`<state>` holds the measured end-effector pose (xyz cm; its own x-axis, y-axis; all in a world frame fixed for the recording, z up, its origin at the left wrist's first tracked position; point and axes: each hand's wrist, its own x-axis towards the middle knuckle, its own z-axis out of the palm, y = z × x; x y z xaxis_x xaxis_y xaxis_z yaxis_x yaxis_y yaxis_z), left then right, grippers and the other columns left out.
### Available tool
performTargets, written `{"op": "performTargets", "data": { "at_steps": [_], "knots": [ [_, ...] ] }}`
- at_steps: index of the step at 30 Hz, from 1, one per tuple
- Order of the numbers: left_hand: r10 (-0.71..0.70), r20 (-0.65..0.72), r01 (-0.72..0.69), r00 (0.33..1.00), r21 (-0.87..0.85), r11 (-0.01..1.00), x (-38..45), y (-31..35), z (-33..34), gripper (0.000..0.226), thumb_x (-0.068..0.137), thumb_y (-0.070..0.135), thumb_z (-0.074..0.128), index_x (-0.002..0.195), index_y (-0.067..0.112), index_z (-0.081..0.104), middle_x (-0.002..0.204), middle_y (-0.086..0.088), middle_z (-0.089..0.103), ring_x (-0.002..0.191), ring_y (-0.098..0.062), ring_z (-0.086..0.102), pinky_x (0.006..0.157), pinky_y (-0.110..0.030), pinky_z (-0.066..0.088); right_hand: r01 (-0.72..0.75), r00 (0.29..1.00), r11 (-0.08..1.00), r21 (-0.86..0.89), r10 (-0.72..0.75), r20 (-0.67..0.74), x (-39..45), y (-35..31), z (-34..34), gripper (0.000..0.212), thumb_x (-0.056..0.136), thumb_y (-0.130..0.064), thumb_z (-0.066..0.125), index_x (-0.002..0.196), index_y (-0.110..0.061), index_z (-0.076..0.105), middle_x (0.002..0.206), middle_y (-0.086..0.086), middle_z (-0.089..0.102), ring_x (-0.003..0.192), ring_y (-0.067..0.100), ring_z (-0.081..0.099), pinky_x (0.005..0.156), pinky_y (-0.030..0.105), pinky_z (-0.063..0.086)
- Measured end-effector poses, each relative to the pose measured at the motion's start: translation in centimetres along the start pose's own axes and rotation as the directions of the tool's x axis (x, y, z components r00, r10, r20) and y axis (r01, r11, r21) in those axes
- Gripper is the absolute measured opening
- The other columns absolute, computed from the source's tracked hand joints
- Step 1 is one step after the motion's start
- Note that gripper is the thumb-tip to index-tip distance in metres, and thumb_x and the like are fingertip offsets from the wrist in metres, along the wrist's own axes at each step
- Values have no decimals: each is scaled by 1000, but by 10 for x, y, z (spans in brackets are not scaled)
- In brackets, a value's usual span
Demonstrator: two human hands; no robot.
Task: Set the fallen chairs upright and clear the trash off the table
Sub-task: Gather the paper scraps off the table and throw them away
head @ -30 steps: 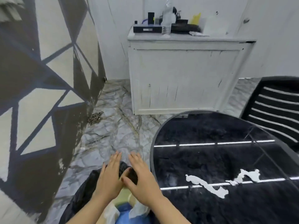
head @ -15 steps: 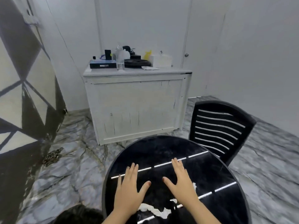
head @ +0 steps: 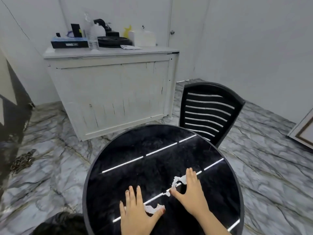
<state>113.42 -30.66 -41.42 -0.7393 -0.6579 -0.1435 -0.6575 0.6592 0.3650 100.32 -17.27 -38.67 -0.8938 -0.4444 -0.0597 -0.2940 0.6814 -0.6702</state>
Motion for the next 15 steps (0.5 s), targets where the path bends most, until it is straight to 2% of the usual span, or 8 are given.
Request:
{"op": "performTargets", "data": {
  "at_steps": [1,3,5,7,9,10,12,15],
  "knots": [
    [47,-20,-46,999,54,997,-2,-3,4,123,52,95,17,145,20,-13,157,-7,-14,142,-14,-22,116,-44,-8,-8,1000,999,-43,8,0,2,1,3,102,76,-61,56,146,-14,-2,158,-2,-5,143,11,-12,117,32,1],
    [142,-52,-137,989,96,986,-6,-9,9,116,61,91,20,144,11,18,154,-12,16,142,-9,-20,114,-39,-11,-15,1000,995,-100,16,10,4,4,9,105,76,-63,56,146,-11,-2,158,2,-5,143,14,-11,117,33,-2],
    [182,-9,-181,983,66,981,-8,-10,6,104,71,85,20,136,7,42,145,-14,39,145,-15,2,113,-38,-8,-17,999,992,-122,20,25,5,6,15,108,74,-65,56,146,-10,-3,158,3,-5,144,15,-12,117,33,-3],
    [185,35,-187,982,68,980,-7,-11,3,103,73,82,16,144,8,24,154,-11,23,146,-21,6,110,-35,-15,-20,999,990,-136,26,39,9,7,22,109,74,-66,56,146,-10,-4,158,3,-5,144,14,-11,117,33,-4],
    [195,1,-193,981,117,974,-5,-17,9,96,73,79,0,143,15,-14,157,-1,-14,141,-18,-21,103,-32,-31,-18,999,990,-142,24,44,11,6,29,109,74,-66,56,146,-10,-4,158,3,-4,144,14,-10,117,33,-3],
    [186,0,-185,983,96,978,-5,-19,10,89,74,75,-6,140,18,-20,155,3,-20,137,-15,-29,102,-30,-33,-12,998,989,-145,19,52,11,5,33,107,75,-65,55,146,-10,-4,158,2,-4,144,14,-10,117,33,-3],
    [172,-46,-169,984,62,984,-6,-17,10,81,80,67,-9,144,17,-10,157,2,-11,139,-14,-21,113,-30,-19,10,998,987,-161,1,68,10,4,40,99,80,-62,51,146,-11,-3,158,2,-2,143,13,-10,116,34,-4],
    [153,-35,-150,988,72,986,-7,-13,3,78,91,50,-10,140,12,39,149,-4,35,137,-19,34,110,-38,29,36,997,979,-198,-23,71,7,4,46,86,87,-57,44,146,-14,-1,158,0,0,143,12,-8,116,33,-5]
  ]
}}
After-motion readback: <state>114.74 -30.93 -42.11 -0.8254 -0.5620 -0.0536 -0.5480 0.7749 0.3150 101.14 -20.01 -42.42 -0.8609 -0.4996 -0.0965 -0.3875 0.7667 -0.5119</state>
